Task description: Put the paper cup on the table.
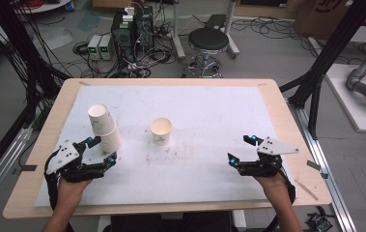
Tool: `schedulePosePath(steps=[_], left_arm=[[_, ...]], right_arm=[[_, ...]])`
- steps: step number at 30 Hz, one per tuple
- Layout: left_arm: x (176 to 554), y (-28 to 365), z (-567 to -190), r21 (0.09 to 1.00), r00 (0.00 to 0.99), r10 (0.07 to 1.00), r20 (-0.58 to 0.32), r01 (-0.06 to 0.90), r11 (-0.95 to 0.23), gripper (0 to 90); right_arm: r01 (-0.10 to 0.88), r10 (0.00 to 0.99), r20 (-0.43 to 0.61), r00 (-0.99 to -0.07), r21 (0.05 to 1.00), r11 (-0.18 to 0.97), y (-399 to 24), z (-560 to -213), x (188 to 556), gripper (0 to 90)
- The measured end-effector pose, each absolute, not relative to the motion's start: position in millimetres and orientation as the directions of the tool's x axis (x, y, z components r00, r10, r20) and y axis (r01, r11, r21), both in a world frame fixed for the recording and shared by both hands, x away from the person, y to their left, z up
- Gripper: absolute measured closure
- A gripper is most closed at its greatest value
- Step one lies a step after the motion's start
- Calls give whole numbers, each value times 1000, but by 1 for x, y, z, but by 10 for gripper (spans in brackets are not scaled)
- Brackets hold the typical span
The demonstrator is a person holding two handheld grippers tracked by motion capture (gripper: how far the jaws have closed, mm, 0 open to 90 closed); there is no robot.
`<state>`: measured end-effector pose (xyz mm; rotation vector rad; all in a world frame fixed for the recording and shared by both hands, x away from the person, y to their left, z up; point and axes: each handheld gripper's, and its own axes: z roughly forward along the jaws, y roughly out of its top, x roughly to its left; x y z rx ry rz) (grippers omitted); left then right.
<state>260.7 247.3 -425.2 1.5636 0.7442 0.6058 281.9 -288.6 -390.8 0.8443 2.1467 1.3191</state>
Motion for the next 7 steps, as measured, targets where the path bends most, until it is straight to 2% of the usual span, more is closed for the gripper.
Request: schedulePosePath(steps=[7], left_arm=[[262,248,-425,992,651,758,-35,116,-54,184]], right_arm=[[249,713,-76,-697,907,341,-290,-390,282,146]])
